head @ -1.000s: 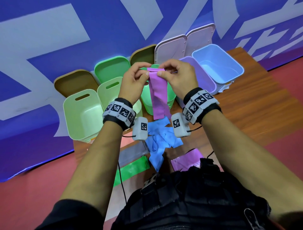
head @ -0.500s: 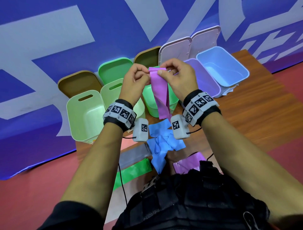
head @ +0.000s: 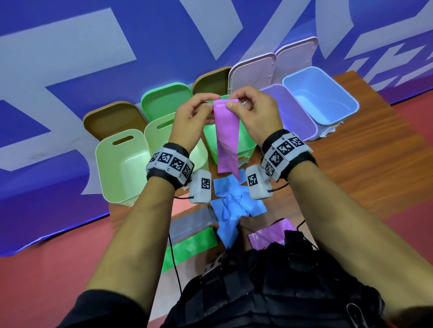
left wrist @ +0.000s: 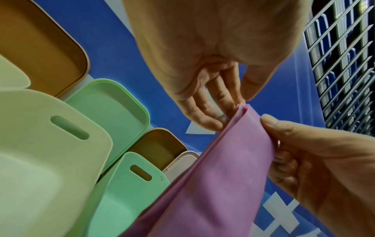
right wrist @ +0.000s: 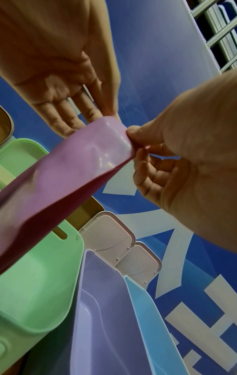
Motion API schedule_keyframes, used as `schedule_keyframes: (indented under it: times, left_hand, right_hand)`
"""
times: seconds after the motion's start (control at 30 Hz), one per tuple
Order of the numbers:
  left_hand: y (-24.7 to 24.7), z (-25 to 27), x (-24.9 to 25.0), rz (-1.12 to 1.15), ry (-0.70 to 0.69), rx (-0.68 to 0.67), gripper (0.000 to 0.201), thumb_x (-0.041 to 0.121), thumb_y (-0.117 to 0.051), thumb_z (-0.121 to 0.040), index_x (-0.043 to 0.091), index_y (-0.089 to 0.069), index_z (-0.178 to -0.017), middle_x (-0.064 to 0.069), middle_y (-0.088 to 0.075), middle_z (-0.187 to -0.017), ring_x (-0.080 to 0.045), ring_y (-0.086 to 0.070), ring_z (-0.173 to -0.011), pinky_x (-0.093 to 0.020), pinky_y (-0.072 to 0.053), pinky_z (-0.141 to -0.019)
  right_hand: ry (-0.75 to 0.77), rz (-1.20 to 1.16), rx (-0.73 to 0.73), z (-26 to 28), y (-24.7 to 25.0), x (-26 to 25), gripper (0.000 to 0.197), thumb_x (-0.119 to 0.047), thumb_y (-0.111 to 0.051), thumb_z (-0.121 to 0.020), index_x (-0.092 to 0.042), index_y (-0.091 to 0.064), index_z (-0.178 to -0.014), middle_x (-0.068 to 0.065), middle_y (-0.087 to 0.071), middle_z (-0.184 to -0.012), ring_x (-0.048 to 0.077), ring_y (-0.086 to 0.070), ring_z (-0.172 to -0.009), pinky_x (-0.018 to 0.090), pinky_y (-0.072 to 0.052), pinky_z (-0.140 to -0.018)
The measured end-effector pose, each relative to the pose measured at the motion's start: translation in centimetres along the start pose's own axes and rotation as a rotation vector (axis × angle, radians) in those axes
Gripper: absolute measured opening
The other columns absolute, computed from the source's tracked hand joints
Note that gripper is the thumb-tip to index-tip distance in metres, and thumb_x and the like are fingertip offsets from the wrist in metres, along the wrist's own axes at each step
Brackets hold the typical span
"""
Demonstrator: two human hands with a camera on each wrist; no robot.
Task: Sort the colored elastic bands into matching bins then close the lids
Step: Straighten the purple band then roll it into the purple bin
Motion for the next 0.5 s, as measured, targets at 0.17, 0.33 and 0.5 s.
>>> schedule_keyframes:
  times: [0.17, 0.33, 0.5]
  left_hand:
    - [0.2, 0.0, -0.7, 0.019, -0.006, -0.042, 0.024, 0.006, -0.072, -0.087, 0.009, -0.065, -0.11, -0.001, -0.067, -0.076, -0.017, -0.064, -0.08, -0.039, -0.055, -0.084]
    - [0.6, 0.2, -2.0, -0.028, 0.023, -0.013, 0.013, 0.004, -0.072, -0.085, 0.01, -0.064, -0.093, -0.003, -0.065, -0.073, -0.018, -0.061, -0.073, -0.034, -0.053, -0.076]
    - [0.3, 1.1, -3.9, -0.059, 0.068, -0.024, 0.016, 0.002, -0.071, -0.083, 0.015, -0.062, -0.086, -0.006, -0.064, -0.078, -0.015, -0.06, -0.074, -0.031, -0.052, -0.077]
  right_hand:
    - [0.005, -0.035, -0.019, 0.0, -0.5, 0.2, 0.003, -0.026, -0.073, -0.085, -0.026, -0.07, -0.087, -0.022, -0.057, -0.063, 0.0, -0.049, -0.057, 0.009, -0.036, -0.059]
    - [-0.024, -0.022, -0.051, 0.1, -1.2, 1.1, 0.016, -0.031, -0.074, -0.083, -0.02, -0.074, -0.094, -0.013, -0.064, -0.077, 0.002, -0.051, -0.063, 0.015, -0.043, -0.065]
    - [-0.061, 0.016, -0.112, 1.2, -1.7, 2.4, 0.018, -0.029, -0.078, -0.082, -0.019, -0.072, -0.096, -0.012, -0.063, -0.083, -0.001, -0.051, -0.064, 0.015, -0.045, -0.068]
Point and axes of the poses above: each hand's wrist, its own z-axis away from the middle knuckle, its own y-axis out of the back of the hand, x = y × z, the point moved 7 cm from there along -z, towards the middle knuckle
